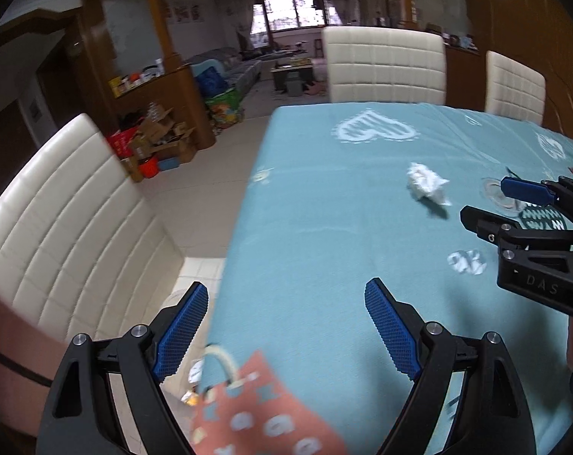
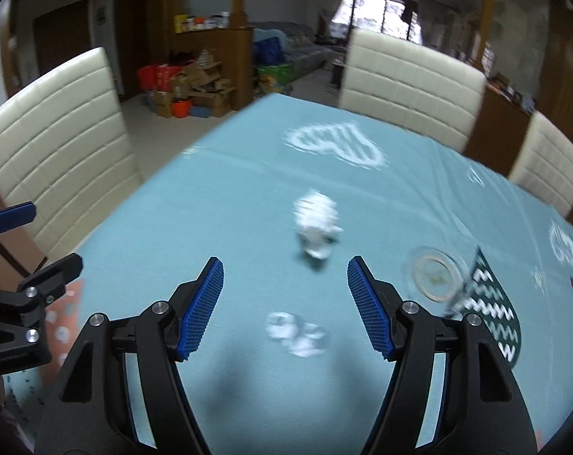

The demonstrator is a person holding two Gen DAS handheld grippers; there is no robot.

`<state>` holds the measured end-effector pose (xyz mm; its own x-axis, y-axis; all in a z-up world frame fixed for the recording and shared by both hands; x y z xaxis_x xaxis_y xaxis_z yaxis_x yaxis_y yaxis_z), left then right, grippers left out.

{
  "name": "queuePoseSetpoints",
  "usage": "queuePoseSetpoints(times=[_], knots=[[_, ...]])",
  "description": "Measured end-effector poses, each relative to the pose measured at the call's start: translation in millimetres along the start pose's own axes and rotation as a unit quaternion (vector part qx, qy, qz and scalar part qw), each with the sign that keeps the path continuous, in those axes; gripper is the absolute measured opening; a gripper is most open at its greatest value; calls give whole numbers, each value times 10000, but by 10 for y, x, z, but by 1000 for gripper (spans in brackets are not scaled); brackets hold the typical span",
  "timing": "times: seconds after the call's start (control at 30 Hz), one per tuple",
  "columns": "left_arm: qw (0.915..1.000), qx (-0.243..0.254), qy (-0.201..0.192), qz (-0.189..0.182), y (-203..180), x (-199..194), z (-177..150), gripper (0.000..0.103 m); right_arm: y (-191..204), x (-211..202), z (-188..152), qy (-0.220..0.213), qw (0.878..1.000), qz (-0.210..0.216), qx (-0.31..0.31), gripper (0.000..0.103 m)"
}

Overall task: Collect trash
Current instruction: 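Move both open grippers back over the table toward the tissue and clear lid, then grasp the crumpled white tissue with the left gripper while the right grasps the clear round lid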

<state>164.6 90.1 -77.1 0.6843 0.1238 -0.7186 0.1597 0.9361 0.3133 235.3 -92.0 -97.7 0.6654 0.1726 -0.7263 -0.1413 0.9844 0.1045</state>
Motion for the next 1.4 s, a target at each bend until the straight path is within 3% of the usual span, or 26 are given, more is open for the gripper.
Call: queuePoseSetpoints(times=[0.07, 0.1, 0.17, 0.37, 0.47, 0.6, 0.87, 0.97, 1.03, 1.1, 1.17, 1.4], knots=[[9998, 164, -58, -130, -179, 68, 164, 83, -232, 85, 16, 70, 9997, -199, 81, 74], [9995, 240, -90, -210, -271, 112, 246, 83, -377, 144, 27, 95, 9992, -378, 99, 84], [9986, 386, -109, -349, -450, 221, 401, 83, -593, 219, 49, 48, 9978, -645, 142, 93], [9952, 701, 58, -674, -946, 682, 829, 83, -1232, 549, 101, 454, 9948, -766, 490, 99], [9939, 714, 208, -814, -1076, 904, 969, 83, -1397, 699, 83, 618, 9936, -792, 512, 99], [9935, 678, 420, -815, -1161, 1190, 1106, 83, -1474, 843, 142, 684, 9941, -519, 664, 99], [9946, 395, 614, -736, -1063, 1484, 1141, 83, -1298, 938, 205, 549, 9962, -469, 488, 98], [9955, 382, 562, -666, -1028, 1467, 1119, 82, -1207, 905, 209, 444, 9976, -437, 303, 84], [9950, 377, 515, -772, -1006, 1418, 1090, 68, -1183, 887, 195, 414, 9975, -507, 265, 83], [9943, 413, 549, -818, -985, 1375, 1053, 34, -1167, 853, 175, 342, 9973, -612, 224, 83], [9933, 366, 577, -934, -943, 1345, 1027, 21, -1165, 805, 159, 336, 9973, -622, 214, 82], [9938, 350, 399, -973, -791, 1035, 880, 16, -999, 536, 72, 311, 9982, -487, 151, 83]])
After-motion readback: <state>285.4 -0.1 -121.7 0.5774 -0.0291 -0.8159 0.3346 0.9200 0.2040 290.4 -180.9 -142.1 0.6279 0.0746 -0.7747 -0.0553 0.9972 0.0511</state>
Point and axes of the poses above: each gripper's, at about its wrist camera, not at the fingertips, and x roughly the way its jaws point, y to its left, z to its top, the point moved 2 cm from there along x, roughly the way its jaws point, and after that the axes turned 13 degrees about x, right-handed, at the moved point
